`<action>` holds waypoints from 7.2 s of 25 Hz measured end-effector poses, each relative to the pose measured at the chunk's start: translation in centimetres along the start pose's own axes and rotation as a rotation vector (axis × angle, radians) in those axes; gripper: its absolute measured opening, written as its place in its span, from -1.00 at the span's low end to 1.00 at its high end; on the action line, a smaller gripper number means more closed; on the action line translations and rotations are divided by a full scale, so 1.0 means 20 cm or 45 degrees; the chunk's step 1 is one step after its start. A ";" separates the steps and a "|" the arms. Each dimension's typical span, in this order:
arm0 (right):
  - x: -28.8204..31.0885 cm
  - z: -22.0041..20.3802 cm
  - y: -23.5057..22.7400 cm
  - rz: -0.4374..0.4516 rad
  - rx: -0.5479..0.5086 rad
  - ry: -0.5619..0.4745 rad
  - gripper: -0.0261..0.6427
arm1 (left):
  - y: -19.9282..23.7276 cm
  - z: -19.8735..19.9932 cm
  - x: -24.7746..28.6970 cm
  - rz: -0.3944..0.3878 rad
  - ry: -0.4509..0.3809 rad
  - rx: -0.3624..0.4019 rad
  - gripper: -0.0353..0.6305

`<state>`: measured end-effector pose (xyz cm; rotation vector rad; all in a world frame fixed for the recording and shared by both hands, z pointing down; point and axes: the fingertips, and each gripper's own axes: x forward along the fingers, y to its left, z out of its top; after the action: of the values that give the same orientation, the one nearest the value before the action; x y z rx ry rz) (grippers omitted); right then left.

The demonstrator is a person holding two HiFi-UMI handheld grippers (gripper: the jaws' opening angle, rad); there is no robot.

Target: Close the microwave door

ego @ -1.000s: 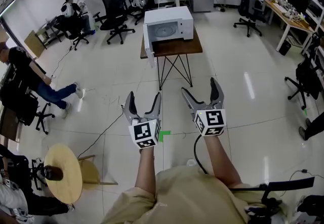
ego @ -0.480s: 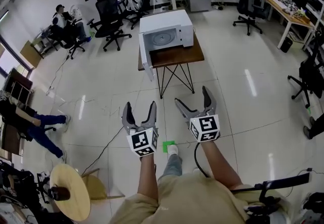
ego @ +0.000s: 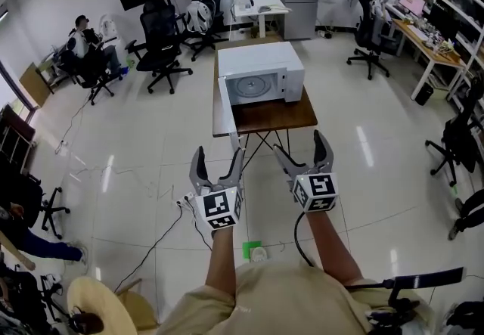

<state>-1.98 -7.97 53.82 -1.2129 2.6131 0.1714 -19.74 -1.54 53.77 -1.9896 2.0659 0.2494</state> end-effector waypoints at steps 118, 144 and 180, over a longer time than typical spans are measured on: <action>2.07 -0.39 -1.94 -0.231 0.157 0.251 0.33 | -0.43 -1.92 2.94 0.172 1.196 -1.859 -0.46; 2.11 -0.40 -1.94 -0.242 0.141 0.272 0.33 | -0.35 -2.01 3.23 0.247 1.142 -1.964 -0.45; 1.85 -0.28 -1.87 -0.246 0.138 0.257 0.33 | -0.35 -2.01 3.20 0.037 1.084 -1.940 -0.50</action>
<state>2.73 -60.44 48.86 -1.5027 2.6091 -0.1343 -17.23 -74.86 72.95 -3.2529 2.7021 1.6328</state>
